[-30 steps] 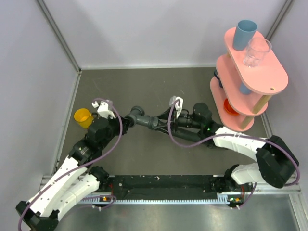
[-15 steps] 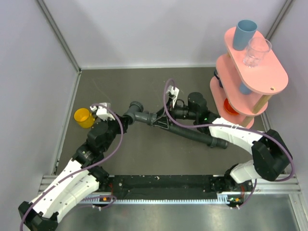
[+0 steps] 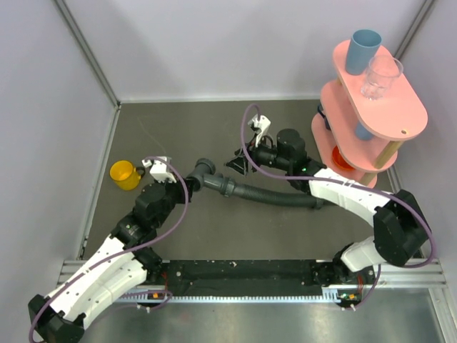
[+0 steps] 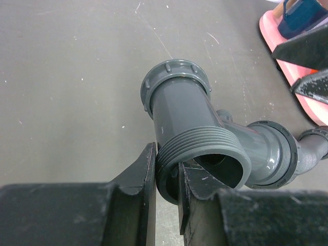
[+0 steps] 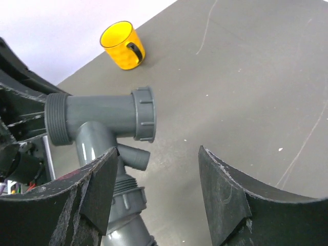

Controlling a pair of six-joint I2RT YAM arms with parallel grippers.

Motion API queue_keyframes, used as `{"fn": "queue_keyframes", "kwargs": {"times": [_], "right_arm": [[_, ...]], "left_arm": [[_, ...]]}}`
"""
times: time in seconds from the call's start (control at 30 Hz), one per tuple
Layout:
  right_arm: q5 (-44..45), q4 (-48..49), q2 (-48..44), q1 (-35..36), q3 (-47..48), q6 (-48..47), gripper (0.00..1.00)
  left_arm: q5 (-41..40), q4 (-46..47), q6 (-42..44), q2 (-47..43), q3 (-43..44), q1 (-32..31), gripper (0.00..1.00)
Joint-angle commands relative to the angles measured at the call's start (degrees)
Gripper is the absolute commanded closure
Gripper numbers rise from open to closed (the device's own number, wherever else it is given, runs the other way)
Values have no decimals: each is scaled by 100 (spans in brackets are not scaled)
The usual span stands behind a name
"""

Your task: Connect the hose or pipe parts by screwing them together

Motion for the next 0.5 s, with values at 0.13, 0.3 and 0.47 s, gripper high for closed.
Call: {"fn": "queue_keyframes", "kwargs": {"times": [0.13, 0.3, 0.47], "right_arm": [[201, 41, -412, 83, 32, -1325, 34], [297, 602, -1249, 1038, -1198, -3659, 20], [1210, 1702, -1549, 1928, -2246, -4544, 12]], "left_arm": [[-296, -272, -335, 67, 292, -22, 100], [-507, -1169, -740, 418, 836, -13, 100], [-393, -1486, -934, 445, 1083, -13, 100]]}}
